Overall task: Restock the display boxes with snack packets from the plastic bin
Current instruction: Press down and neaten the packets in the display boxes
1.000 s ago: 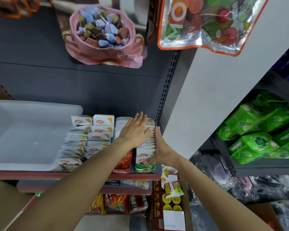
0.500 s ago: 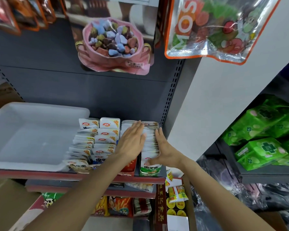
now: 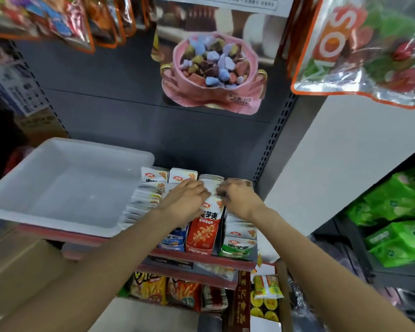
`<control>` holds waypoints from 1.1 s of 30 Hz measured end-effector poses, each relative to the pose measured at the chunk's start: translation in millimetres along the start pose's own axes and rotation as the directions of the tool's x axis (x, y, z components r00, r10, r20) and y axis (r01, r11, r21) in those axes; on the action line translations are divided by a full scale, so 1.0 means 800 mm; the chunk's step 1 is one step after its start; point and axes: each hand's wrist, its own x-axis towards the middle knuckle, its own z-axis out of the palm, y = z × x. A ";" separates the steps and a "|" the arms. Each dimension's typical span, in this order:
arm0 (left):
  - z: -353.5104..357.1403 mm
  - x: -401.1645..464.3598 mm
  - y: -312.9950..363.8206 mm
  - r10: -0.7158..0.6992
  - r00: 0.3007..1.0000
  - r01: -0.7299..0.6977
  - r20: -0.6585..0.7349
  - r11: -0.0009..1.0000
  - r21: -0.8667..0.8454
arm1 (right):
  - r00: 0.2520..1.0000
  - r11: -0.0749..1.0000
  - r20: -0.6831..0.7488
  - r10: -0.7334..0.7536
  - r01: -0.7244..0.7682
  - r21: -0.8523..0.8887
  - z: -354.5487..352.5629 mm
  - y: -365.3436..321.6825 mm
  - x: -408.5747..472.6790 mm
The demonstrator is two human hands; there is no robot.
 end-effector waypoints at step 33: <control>0.000 -0.038 0.004 0.057 0.990 -0.064 0.130 0.997 0.047 | 0.999 0.999 0.027 -0.020 0.020 -0.032 -0.004 0.008 0.022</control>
